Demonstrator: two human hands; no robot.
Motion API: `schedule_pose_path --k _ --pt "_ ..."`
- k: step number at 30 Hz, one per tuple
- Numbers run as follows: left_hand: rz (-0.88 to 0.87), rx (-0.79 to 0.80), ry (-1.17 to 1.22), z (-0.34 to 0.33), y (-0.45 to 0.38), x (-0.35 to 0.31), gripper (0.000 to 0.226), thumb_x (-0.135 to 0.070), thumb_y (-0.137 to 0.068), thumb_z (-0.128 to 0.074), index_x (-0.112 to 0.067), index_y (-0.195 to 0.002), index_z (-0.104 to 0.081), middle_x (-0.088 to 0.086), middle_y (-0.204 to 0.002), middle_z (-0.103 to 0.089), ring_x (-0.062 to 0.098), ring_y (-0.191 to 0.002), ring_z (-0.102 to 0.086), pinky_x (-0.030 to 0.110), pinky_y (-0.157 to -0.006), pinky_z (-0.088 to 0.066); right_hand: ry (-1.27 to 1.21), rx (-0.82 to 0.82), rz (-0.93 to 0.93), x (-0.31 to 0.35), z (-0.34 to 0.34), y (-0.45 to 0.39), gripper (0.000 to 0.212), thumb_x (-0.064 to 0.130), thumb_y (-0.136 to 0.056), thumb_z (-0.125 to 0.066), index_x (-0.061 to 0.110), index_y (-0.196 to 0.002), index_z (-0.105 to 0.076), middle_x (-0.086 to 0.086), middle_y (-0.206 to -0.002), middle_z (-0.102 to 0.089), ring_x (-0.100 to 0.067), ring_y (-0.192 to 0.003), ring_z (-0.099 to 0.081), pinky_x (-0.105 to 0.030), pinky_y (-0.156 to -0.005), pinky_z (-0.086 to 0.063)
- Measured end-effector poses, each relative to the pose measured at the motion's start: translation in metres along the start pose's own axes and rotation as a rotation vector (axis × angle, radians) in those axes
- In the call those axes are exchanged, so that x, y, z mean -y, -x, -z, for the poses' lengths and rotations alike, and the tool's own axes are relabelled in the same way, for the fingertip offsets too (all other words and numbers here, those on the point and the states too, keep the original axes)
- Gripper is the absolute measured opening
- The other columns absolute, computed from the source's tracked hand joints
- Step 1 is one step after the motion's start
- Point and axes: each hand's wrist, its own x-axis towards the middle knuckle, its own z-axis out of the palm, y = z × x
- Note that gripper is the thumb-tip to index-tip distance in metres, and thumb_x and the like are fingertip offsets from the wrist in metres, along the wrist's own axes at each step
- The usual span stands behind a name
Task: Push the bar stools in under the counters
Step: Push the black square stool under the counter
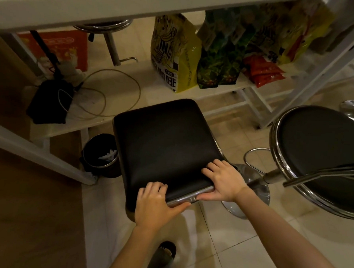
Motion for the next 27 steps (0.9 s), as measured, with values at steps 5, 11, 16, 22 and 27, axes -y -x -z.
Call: schedule_pose_path --k 5,11,16,22,27 --pt "0.006 0.044 -0.041 0.000 0.000 -0.003 0.080 -0.083 -0.063 -0.036 -0.016 -0.090 -0.070 -0.001 -0.087 -0.068 0.019 -0.082 -0.064 0.035 -0.073 -0.051 -0.029 0.072 -0.003 0.003 0.006 0.002 0.097 0.088 -0.070 -0.009 0.016 -0.107 -0.060 -0.002 -0.095 -0.060 -0.020 -0.085 -0.051 -0.034 -0.075 -0.044" --pt "-0.008 0.249 -0.080 0.012 -0.009 -0.006 0.093 -0.087 -0.066 -0.027 -0.023 -0.133 -0.041 -0.002 -0.132 -0.049 0.018 -0.121 -0.044 0.036 -0.099 -0.036 -0.202 0.212 -0.179 0.007 0.029 0.005 0.094 0.084 -0.067 -0.045 0.014 -0.129 -0.047 -0.005 -0.118 -0.058 -0.021 -0.105 -0.052 -0.035 -0.090 -0.043" --pt "-0.152 0.119 -0.031 0.051 -0.047 -0.037 0.079 -0.075 -0.078 -0.038 -0.019 -0.135 -0.040 0.003 -0.130 -0.054 0.020 -0.118 -0.050 0.037 -0.096 -0.040 -0.402 0.040 -0.318 0.006 0.076 0.022 0.096 0.065 -0.072 -0.063 0.014 -0.145 -0.025 -0.011 -0.130 -0.055 -0.027 -0.116 -0.050 -0.037 -0.096 -0.039" --pt "-0.515 0.005 0.113 0.111 -0.099 -0.145 0.074 -0.067 -0.081 -0.042 -0.016 -0.136 -0.040 0.005 -0.135 -0.051 0.022 -0.121 -0.047 0.038 -0.096 -0.039 -0.220 -0.189 -0.397 -0.034 0.153 0.066 0.089 0.052 -0.072 -0.070 0.010 -0.141 -0.032 -0.012 -0.128 -0.056 -0.028 -0.118 -0.049 -0.039 -0.098 -0.037" --pt "-0.765 -0.032 0.263 0.152 -0.096 -0.240 0.081 -0.069 -0.074 -0.029 -0.016 -0.133 -0.043 0.006 -0.131 -0.054 0.021 -0.118 -0.050 0.036 -0.096 -0.039 -0.052 -0.319 -0.456 -0.068 0.216 0.122 0.072 0.039 -0.068 -0.070 0.006 -0.129 -0.047 -0.012 -0.117 -0.061 -0.030 -0.111 -0.053 -0.042 -0.094 -0.042"
